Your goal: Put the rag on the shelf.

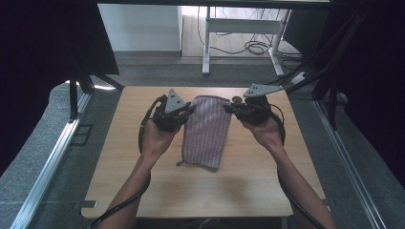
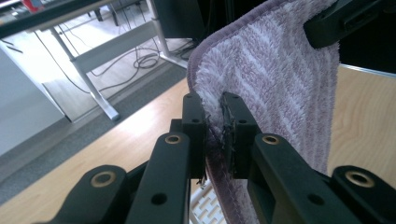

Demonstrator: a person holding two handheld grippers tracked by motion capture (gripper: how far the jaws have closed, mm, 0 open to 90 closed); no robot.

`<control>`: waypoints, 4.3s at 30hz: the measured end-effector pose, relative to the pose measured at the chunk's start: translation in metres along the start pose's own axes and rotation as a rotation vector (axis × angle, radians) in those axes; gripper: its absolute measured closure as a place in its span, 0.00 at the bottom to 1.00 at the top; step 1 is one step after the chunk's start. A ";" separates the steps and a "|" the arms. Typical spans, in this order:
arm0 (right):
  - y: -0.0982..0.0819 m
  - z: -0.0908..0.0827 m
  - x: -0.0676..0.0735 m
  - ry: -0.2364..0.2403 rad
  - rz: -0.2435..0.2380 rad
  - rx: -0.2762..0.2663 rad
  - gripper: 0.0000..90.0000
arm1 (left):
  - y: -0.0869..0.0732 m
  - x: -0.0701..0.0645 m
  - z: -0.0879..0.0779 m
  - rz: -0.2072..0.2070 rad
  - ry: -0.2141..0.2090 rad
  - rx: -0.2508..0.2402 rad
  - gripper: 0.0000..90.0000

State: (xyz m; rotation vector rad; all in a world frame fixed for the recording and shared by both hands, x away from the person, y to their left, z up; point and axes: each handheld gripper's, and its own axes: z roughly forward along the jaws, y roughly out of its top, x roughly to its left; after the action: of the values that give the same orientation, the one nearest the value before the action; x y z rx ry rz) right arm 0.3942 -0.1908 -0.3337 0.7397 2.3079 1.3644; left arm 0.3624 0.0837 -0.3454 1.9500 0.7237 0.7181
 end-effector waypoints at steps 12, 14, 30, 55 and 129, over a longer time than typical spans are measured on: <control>0.032 -0.004 -0.013 -0.041 -0.026 -0.022 0.94 | 0.027 0.014 0.002 0.026 0.050 -0.030 0.90; 0.037 -0.003 -0.015 -0.046 -0.024 -0.028 0.94 | 0.031 0.016 0.004 0.028 0.052 -0.031 0.90; 0.073 0.002 -0.035 -0.102 -0.028 -0.050 0.94 | 0.062 0.036 0.010 0.006 0.077 -0.030 0.90; 0.078 0.042 -0.068 -0.183 -0.003 -0.040 0.92 | 0.068 0.062 0.051 -0.047 0.157 0.008 0.89; -0.016 0.100 -0.101 -0.160 0.170 0.105 0.65 | -0.019 0.108 0.106 -0.256 0.085 0.249 0.44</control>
State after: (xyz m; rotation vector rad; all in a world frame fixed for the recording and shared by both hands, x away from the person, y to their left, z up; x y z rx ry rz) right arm 0.5255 -0.1882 -0.3906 1.0595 2.2465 1.2099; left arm 0.5066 0.1129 -0.3859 2.0070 1.1374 0.5771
